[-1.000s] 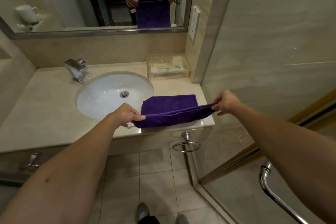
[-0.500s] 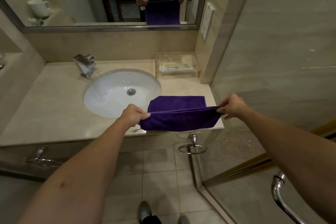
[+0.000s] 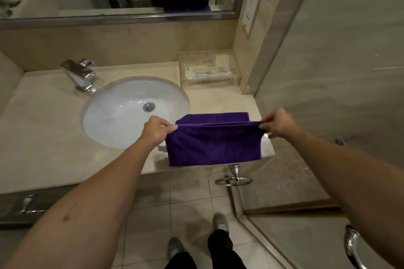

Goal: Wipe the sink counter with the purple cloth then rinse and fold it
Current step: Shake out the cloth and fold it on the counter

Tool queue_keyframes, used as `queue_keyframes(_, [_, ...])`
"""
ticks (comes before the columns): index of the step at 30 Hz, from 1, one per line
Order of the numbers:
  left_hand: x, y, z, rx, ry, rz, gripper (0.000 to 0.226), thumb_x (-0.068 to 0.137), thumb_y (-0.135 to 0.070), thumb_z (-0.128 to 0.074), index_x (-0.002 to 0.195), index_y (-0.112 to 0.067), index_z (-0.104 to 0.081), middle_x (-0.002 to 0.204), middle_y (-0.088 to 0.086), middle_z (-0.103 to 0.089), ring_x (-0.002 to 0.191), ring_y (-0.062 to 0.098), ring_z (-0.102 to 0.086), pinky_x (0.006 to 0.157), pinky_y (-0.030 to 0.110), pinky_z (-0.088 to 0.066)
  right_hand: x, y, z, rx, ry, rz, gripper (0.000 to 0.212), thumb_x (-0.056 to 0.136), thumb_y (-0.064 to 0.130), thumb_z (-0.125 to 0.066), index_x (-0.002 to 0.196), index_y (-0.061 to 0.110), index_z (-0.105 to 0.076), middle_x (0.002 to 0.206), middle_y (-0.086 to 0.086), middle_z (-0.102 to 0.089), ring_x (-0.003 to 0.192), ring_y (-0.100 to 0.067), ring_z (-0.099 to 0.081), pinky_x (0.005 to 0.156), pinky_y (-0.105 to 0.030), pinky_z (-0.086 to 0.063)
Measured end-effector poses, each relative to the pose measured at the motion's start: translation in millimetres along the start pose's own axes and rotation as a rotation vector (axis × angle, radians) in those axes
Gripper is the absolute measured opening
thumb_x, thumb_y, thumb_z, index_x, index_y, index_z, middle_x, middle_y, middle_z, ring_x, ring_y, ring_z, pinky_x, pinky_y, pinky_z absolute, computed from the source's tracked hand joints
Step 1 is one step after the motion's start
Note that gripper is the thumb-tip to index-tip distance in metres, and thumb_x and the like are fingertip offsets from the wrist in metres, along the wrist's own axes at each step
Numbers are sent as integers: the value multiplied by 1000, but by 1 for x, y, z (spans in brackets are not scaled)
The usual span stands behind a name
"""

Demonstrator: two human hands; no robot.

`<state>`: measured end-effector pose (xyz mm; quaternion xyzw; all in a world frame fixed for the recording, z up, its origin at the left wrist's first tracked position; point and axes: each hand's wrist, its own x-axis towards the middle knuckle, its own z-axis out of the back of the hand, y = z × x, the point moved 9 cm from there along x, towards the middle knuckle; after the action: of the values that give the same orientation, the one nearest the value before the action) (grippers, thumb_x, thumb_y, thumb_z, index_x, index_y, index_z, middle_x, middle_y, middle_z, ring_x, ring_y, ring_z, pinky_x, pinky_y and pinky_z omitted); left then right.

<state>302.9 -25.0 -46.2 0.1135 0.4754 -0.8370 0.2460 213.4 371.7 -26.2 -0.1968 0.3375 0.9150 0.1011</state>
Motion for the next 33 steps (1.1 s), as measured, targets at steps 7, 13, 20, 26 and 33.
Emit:
queue_keyframes(7, [48,-4,-5,17,-84,26,18,89,-27,-76,90,-9,-76,99,10,-73,97,26,-65,90,37,-51,60,3,-21,-4,82,11,15,91,1,-72,105,-4,-74,90,-22,-72,83,-29,-68,77,-46,-62])
queue_keyframes(13, [80,-3,-15,76,-112,49,18,88,-28,-76,90,-10,-75,98,13,-72,96,29,-66,93,41,-53,97,3,-33,-76,72,24,12,92,3,-71,102,-3,-75,91,-23,-72,80,-28,-65,67,-39,-59])
queue_keyframes(20, [110,0,-28,128,-110,75,18,89,-30,-76,85,-13,-73,94,10,-68,99,32,-65,95,45,-53,131,-4,-43,-145,54,38,7,90,12,-76,93,7,-79,73,-3,-70,67,-15,-63,68,-29,-53])
queue_keyframes(26, [120,12,-35,160,-124,112,20,89,-29,-76,92,-8,-76,103,17,-71,102,34,-64,94,44,-53,141,-10,-53,-158,56,52,2,88,15,-78,89,16,-80,83,-3,-75,85,-22,-71,85,-40,-60])
queue_keyframes(33, [127,16,-37,203,-114,116,23,89,-31,-76,93,-9,-77,100,15,-72,100,33,-65,91,44,-53,148,-13,-56,-167,50,41,15,87,19,-79,76,24,-71,82,-2,-73,85,-23,-69,85,-42,-59])
